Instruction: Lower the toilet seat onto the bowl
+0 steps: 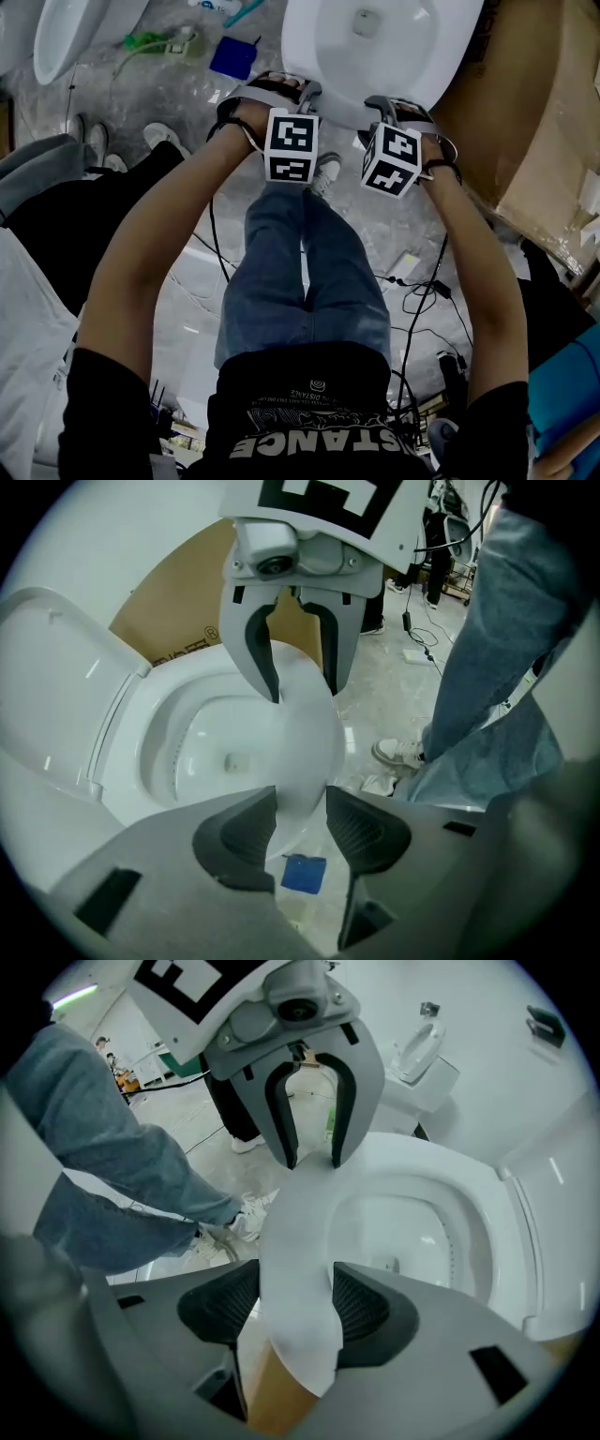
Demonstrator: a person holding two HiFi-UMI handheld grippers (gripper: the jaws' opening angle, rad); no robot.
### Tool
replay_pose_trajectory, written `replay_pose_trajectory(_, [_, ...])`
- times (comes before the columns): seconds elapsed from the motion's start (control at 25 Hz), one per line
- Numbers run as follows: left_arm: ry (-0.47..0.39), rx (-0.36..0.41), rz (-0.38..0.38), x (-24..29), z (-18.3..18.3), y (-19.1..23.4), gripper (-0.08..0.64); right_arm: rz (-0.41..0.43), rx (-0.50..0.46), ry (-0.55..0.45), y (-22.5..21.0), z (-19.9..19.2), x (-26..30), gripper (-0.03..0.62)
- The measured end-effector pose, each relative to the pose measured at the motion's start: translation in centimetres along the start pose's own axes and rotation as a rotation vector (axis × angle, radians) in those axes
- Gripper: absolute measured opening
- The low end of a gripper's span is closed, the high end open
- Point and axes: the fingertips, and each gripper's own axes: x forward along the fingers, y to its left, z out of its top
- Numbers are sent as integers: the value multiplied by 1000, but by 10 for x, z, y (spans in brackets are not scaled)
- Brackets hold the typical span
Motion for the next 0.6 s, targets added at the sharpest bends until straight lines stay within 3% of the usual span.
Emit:
replay_pose_trajectory(0.2, [7, -56, -7, -4, 2, 0, 172, 7, 126, -53, -1, 5, -10, 247])
replay_pose_trajectory(0.36, [-33, -165, 17, -20, 17, 6, 141, 19, 312, -149, -5, 16, -30, 247])
replay_pose_trajectory(0.6, [-105, -342, 74, -63, 39, 29, 110, -29, 524, -265, -23, 34, -76, 245])
